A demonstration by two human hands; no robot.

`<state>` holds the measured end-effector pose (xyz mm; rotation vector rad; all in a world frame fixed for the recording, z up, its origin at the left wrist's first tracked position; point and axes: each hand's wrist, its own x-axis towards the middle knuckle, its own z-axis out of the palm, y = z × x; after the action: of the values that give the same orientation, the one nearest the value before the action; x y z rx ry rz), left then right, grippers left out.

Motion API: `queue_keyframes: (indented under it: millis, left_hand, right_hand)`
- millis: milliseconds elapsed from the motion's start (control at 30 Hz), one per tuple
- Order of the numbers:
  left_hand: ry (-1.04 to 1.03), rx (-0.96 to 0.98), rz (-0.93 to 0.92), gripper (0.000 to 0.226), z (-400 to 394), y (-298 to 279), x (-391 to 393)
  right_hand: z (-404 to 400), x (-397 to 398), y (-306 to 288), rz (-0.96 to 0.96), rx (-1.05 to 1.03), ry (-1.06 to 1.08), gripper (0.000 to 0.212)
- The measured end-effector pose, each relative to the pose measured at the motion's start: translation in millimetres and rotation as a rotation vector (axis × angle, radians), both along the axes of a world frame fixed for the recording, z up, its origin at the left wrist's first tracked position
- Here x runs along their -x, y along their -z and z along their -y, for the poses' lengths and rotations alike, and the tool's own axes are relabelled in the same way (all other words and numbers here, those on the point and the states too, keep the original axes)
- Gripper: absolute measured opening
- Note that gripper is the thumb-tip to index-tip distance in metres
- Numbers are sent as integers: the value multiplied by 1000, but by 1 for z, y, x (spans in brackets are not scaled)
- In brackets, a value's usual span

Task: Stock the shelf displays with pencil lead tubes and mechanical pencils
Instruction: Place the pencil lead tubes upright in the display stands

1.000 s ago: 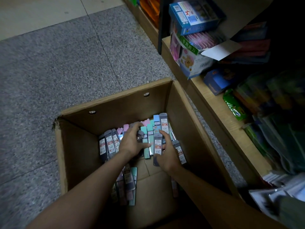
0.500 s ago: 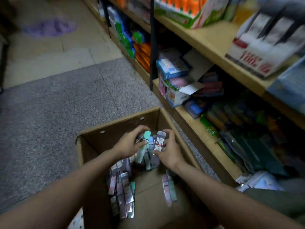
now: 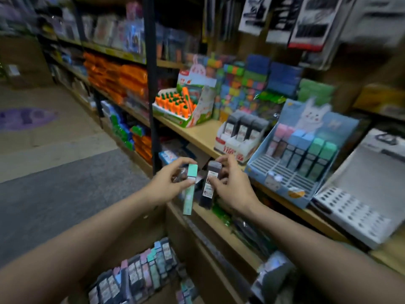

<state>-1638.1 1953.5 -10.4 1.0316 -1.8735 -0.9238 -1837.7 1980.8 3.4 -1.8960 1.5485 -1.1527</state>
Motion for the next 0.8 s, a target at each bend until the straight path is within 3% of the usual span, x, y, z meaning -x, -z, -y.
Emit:
queue_keyframes:
  millis: [400,567,667,800]
  left_hand:
    - [40,-132,-263,30,20,-41,45]
    - [-72,-202,-356,35,37,-36,44]
    - [-138,-221,-369,20,48,-32,39]
    - [-140,-214,-402,10,58,-34,39]
  right_hand:
    - [42,84,-121,-238,260,312,25]
    - [77,85,-129,-182,274,378,24]
    - [100,74,-125,-134,249,397,25]
    - [120,67,-112,-250,254,402,25]
